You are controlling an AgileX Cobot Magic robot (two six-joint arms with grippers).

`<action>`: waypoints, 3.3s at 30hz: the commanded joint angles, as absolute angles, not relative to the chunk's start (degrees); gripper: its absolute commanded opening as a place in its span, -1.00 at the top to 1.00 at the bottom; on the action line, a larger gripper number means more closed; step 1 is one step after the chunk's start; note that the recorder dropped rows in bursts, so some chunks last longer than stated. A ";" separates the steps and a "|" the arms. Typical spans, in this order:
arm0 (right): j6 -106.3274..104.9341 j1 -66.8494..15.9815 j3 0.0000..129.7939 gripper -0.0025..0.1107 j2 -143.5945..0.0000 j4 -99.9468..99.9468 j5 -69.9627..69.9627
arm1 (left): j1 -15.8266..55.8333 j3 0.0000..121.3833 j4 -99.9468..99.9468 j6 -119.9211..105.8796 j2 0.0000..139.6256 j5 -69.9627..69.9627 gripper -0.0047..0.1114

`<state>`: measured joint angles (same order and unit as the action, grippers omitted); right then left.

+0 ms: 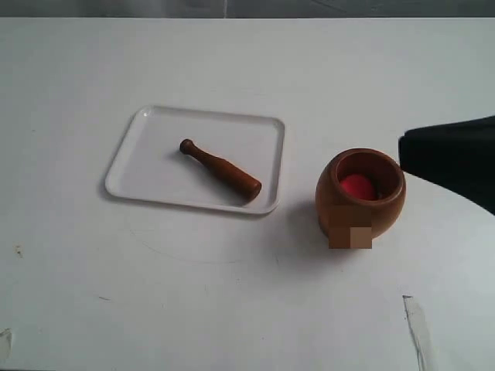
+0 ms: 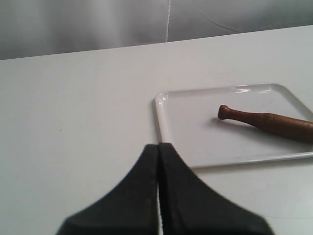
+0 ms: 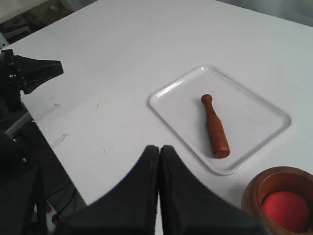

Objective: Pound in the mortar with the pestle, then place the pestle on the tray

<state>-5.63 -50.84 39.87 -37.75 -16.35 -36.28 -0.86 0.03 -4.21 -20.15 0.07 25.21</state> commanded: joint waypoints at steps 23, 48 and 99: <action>-11.50 -23.39 16.90 0.96 -5.10 -21.65 -18.48 | -0.42 0.00 -3.79 -19.68 0.00 25.03 0.92; -15.03 -13.14 4.84 0.96 0.00 -8.37 -10.30 | -0.42 0.00 -3.79 -19.68 0.00 25.03 0.92; 0.74 -2.27 0.00 0.96 0.00 7.18 -7.77 | -0.42 0.00 -3.79 -19.68 0.00 25.03 0.92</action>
